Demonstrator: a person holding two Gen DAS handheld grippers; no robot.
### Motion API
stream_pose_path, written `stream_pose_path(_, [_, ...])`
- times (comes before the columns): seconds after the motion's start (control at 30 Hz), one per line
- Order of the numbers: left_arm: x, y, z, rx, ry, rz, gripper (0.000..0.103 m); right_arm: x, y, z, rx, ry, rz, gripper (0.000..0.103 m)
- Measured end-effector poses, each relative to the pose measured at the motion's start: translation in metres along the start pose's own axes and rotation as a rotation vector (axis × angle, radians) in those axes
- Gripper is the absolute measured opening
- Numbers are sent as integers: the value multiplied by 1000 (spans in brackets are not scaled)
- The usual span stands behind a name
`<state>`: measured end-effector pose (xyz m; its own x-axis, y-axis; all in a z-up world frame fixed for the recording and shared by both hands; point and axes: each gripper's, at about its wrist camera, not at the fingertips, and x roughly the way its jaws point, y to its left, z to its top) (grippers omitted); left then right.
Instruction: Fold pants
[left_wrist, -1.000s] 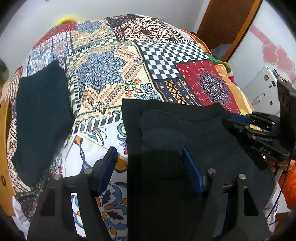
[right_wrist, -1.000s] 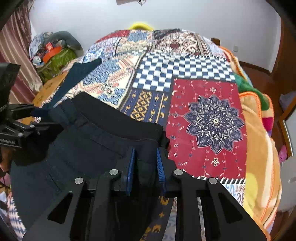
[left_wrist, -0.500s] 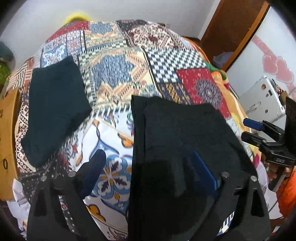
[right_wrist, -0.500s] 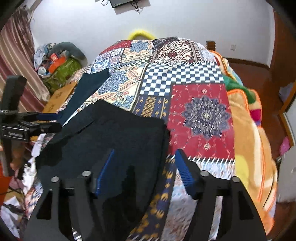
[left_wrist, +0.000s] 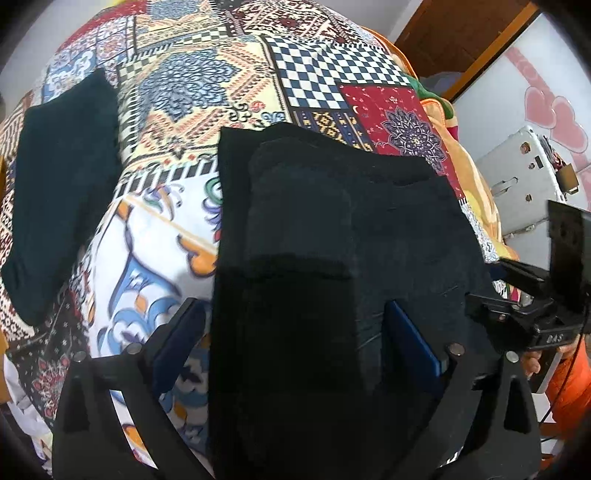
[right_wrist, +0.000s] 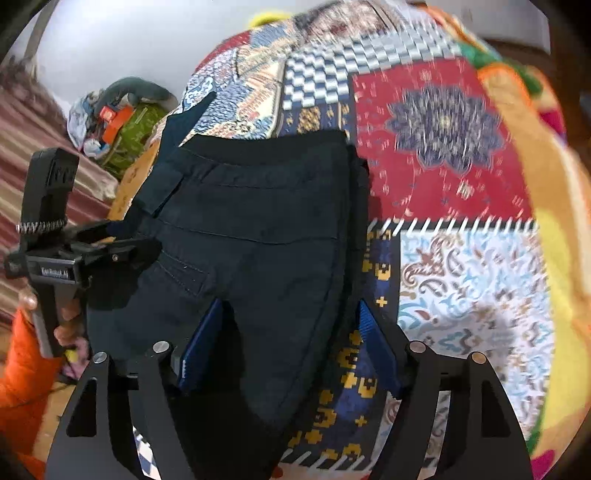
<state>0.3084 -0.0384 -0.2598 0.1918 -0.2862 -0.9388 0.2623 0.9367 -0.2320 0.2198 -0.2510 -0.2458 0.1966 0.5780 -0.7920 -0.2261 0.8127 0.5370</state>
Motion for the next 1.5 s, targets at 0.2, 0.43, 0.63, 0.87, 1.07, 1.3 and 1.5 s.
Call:
stream_pose_path(0.2, [7, 2, 12, -38, -16, -25, 99, 11, -14, 10, 71, 8, 79, 65])
stream_pose_path(0.43, [-3, 4, 11, -54, -53, -35, 68, 12, -8, 19, 55, 1, 123, 35])
stream_pose_path(0.63, [-14, 5, 7, -72, -83, -22, 46, -4, 8, 22, -2, -66, 66, 20])
stream_pose_path(0.87, [-41, -13, -4, -34, -154, 40, 30, -30, 40, 34, -116, -149, 21, 18])
stream_pose_path(1.07, [-81, 1, -10, -65, -240, 43, 27, -39, 72, 50, -173, -194, 25, 17])
stream_pose_path(1.3, [-142, 41, -10, -116, -388, 97, 26, -39, 132, 80, -327, -225, 26, 17])
stream_pose_path(1.5, [-185, 89, -1, -159, -500, 190, 26, -22, 183, 117, -423, -268, 68, 17])
